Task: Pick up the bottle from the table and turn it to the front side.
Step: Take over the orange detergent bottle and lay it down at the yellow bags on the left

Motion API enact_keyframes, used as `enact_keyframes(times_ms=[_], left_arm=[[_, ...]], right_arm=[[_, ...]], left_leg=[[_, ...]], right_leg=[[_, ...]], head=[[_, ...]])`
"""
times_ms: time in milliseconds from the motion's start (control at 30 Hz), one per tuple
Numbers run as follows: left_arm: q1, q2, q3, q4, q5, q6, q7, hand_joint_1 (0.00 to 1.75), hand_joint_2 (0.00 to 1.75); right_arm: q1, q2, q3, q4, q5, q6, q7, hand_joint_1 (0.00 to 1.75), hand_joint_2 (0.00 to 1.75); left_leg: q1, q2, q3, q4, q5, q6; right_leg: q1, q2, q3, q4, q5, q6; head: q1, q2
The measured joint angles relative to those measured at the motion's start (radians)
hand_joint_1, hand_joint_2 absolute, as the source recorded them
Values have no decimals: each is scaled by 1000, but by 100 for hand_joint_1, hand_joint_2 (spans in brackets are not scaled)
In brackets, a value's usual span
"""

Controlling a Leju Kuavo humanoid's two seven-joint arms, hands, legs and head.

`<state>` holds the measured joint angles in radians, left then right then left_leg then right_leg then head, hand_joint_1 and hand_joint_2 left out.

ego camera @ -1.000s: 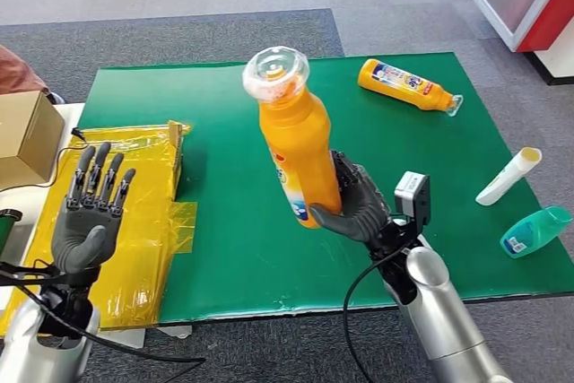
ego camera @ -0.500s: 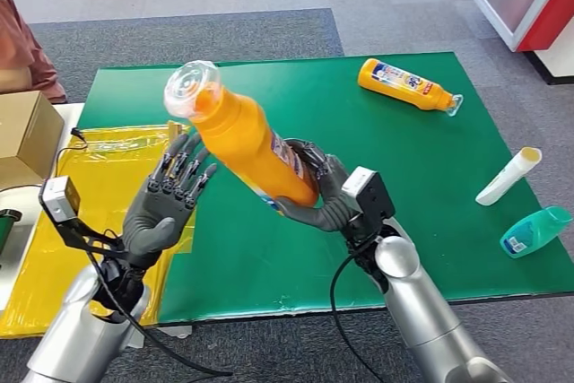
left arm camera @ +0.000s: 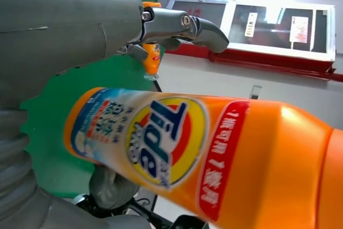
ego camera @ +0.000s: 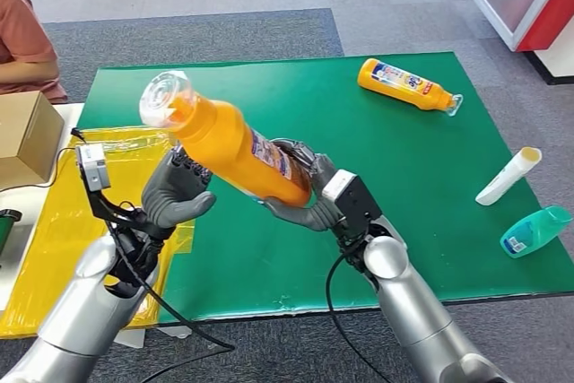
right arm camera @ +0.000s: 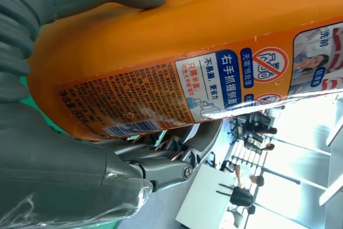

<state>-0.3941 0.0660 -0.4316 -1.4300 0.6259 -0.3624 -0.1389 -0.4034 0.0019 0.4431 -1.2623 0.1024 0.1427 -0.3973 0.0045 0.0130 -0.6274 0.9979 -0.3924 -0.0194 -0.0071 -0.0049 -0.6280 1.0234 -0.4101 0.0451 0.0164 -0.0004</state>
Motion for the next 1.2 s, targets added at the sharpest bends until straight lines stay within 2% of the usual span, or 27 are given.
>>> enact_keyframes(times_ms=[333, 700, 1133, 1200], left_arm=[[-45, -6, -6, 8, -2, 35, -3, 0, 175], [-61, -40, -41, 5, 54, 6, 4, 0, 175], [-55, -35, -70, 5, 98, -16, 5, 2, 175], [-55, -34, -72, 5, 97, -16, 5, 89, 175]], right_arm=[[-1, 1, 35, -8, 22, -10, 2, 175, 175], [-21, 1, 66, -12, 35, -22, 0, 175, 175], [-22, 1, 68, -12, 36, -40, -6, 175, 175], [-21, 1, 68, -12, 37, -40, -6, 175, 175]], left_leg=[[0, 0, 0, 0, 0, 0], [0, 0, 0, 0, 0, 0], [0, 0, 0, 0, 0, 0], [0, 0, 0, 0, 0, 0]], right_leg=[[0, 0, 0, 0, 0, 0], [0, 0, 0, 0, 0, 0], [0, 0, 0, 0, 0, 0], [0, 0, 0, 0, 0, 0]], head=[[0, 0], [0, 0], [0, 0], [0, 0]])
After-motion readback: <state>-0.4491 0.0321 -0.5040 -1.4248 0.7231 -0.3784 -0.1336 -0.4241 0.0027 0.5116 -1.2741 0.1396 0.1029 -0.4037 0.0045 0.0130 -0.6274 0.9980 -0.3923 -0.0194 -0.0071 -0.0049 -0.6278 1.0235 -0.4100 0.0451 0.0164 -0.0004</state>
